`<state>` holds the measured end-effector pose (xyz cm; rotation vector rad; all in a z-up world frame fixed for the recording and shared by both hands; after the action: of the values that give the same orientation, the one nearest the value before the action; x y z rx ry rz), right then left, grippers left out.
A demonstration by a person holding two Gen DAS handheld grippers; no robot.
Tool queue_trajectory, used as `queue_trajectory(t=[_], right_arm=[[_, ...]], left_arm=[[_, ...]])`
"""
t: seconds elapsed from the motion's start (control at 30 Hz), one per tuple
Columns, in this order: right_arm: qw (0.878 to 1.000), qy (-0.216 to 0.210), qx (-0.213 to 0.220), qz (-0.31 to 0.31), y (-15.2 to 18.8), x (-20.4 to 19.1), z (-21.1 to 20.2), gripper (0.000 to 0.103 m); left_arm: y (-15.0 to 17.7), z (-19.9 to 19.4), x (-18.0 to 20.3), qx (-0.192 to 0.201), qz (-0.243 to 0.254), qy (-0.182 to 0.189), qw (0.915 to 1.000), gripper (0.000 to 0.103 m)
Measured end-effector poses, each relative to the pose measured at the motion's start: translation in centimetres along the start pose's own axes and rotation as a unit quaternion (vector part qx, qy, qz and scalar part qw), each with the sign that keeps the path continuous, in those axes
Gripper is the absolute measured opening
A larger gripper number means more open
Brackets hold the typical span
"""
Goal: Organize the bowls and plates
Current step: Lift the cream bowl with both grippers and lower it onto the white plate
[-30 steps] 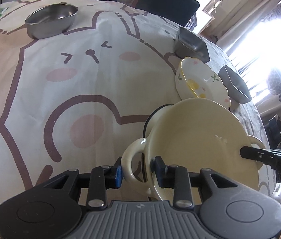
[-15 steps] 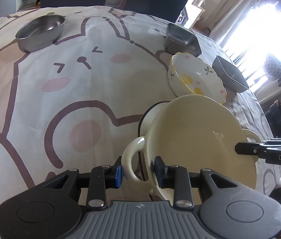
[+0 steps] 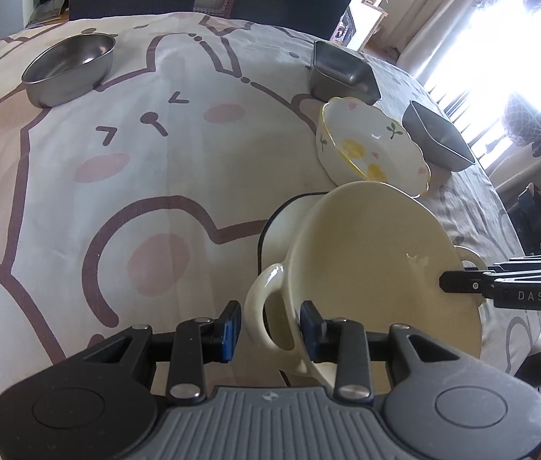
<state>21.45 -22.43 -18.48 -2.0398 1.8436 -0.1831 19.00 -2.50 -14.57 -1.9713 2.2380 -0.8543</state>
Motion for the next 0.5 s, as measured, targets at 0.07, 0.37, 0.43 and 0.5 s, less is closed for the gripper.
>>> queue_trajectory(t=[0.07, 0.37, 0.43, 0.5], right_arm=[[1.000, 0.000, 0.001, 0.001, 0.01, 0.00, 0.00, 0.035], [1.000, 0.000, 0.002, -0.002, -0.04, -0.08, -0.08, 0.035], [1.000, 0.003, 0.002, -0.002, 0.03, -0.18, -0.14, 0.035], [1.000, 0.007, 0.002, -0.003, 0.07, -0.22, -0.15, 0.038]], left_arm=[[-0.02, 0.00, -0.01, -0.001, 0.000, 0.000, 1.0000, 0.037], [-0.07, 0.01, -0.03, -0.006, 0.002, 0.000, 1.0000, 0.038], [-0.10, 0.04, -0.03, -0.006, 0.002, 0.000, 1.0000, 0.038], [-0.12, 0.04, -0.04, -0.007, 0.003, 0.000, 1.0000, 0.038]])
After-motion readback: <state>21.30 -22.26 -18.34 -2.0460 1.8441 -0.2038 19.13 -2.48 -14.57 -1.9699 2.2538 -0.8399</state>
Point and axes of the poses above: each gripper's, at about its wrist camera, not at the fingertips, and z roughly the way its jaws point, x to its right, y to its underside, the point moved 1 cm from there along z, roughly the way its jaws point, and after that the axes turned 1 degree about -z, right-handed, at the moved point
